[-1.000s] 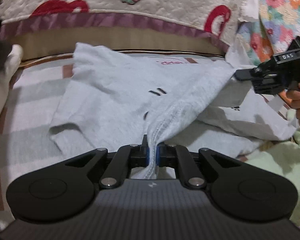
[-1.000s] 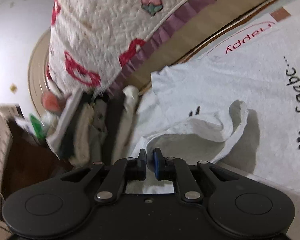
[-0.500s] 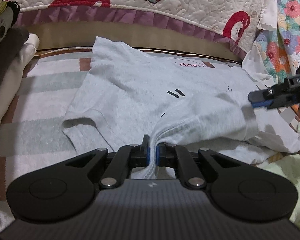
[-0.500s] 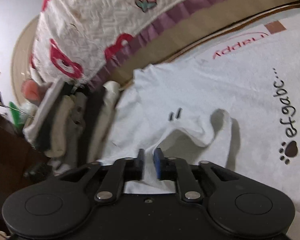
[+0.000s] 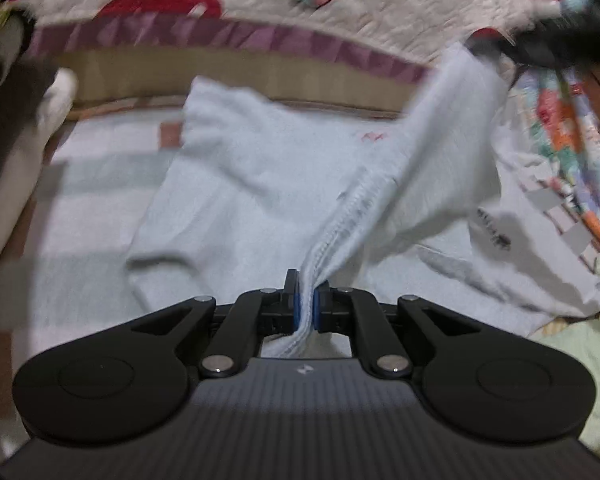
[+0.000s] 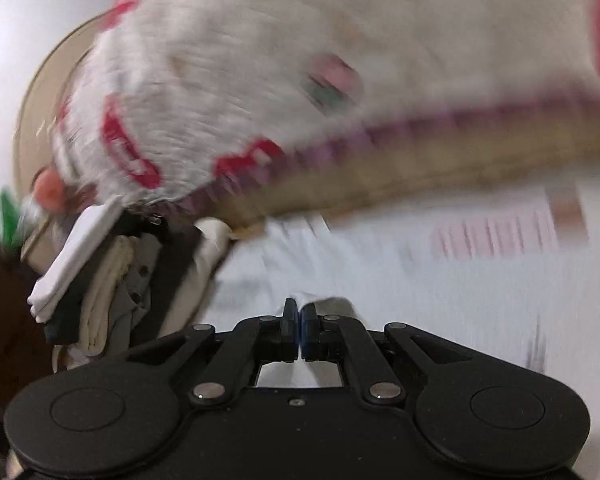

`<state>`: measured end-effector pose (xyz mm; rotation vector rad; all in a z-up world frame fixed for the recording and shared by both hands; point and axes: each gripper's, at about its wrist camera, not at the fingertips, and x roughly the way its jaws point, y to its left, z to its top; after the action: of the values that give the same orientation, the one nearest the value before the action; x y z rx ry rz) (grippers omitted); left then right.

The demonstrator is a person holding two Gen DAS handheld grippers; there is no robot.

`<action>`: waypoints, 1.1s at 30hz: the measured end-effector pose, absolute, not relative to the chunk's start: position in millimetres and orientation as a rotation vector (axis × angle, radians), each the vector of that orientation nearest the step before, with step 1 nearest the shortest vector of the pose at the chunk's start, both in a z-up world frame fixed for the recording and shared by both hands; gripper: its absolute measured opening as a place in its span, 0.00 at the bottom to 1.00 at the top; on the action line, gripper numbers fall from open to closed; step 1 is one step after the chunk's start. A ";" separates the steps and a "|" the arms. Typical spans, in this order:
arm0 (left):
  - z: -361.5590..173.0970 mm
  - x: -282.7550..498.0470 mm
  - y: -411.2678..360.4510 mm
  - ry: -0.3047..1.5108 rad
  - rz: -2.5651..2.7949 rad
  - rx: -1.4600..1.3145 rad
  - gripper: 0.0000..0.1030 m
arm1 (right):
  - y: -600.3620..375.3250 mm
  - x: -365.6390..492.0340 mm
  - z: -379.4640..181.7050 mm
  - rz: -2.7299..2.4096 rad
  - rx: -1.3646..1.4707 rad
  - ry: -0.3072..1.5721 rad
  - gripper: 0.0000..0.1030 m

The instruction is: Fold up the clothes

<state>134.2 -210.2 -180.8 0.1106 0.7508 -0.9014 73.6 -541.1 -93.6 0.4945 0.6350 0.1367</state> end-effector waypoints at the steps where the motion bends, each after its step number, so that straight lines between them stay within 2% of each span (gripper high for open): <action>1: -177.4 135.3 -212.5 0.732 -0.903 0.118 0.05 | -535.9 90.6 -77.7 0.156 0.429 0.630 0.03; 4: -172.0 150.8 -213.7 0.713 -0.853 0.116 0.05 | -518.4 140.5 -55.2 0.177 0.304 0.617 0.03; 6: -181.2 169.6 -210.0 0.770 -0.808 0.052 0.04 | -509.9 160.4 -57.3 0.158 0.275 0.607 0.05; 8: -196.9 183.8 -206.8 0.842 -0.748 0.020 0.04 | -504.6 170.2 -66.3 0.126 0.276 0.596 0.12; 10: -212.1 189.0 -203.5 0.893 -0.724 0.013 0.04 | -507.1 156.4 -81.1 0.093 0.318 0.604 0.30; 14: -225.1 178.5 -205.7 0.894 -0.714 0.051 0.04 | -525.8 85.0 -117.8 -0.062 0.320 0.696 0.31; 19: -227.9 177.3 -209.7 0.898 -0.706 0.064 0.04 | -564.5 -61.8 -154.0 -0.381 0.465 0.821 0.32; 22: -228.5 178.9 -207.3 0.910 -0.705 0.040 0.04 | -586.1 -139.0 -169.0 -0.586 0.612 0.953 0.33; 25: -228.8 178.8 -207.5 0.911 -0.704 0.038 0.05 | -591.5 -177.4 -174.4 -0.720 0.656 1.114 0.34; 26: -228.8 178.1 -208.2 0.908 -0.702 0.045 0.05 | -592.1 -188.4 -172.0 -0.743 0.676 1.107 0.34; 28: -229.2 177.4 -209.5 0.902 -0.697 0.056 0.05 | -592.6 -207.3 -171.5 -0.785 0.725 1.078 0.44; 33: -229.3 174.5 -210.7 0.893 -0.685 0.073 0.05 | -591.0 -226.6 -196.8 -0.845 0.824 1.058 0.47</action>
<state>174.5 -210.7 -229.3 0.0728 0.8931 -0.6848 -226.6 -591.0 -196.8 0.8235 1.0580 -0.8447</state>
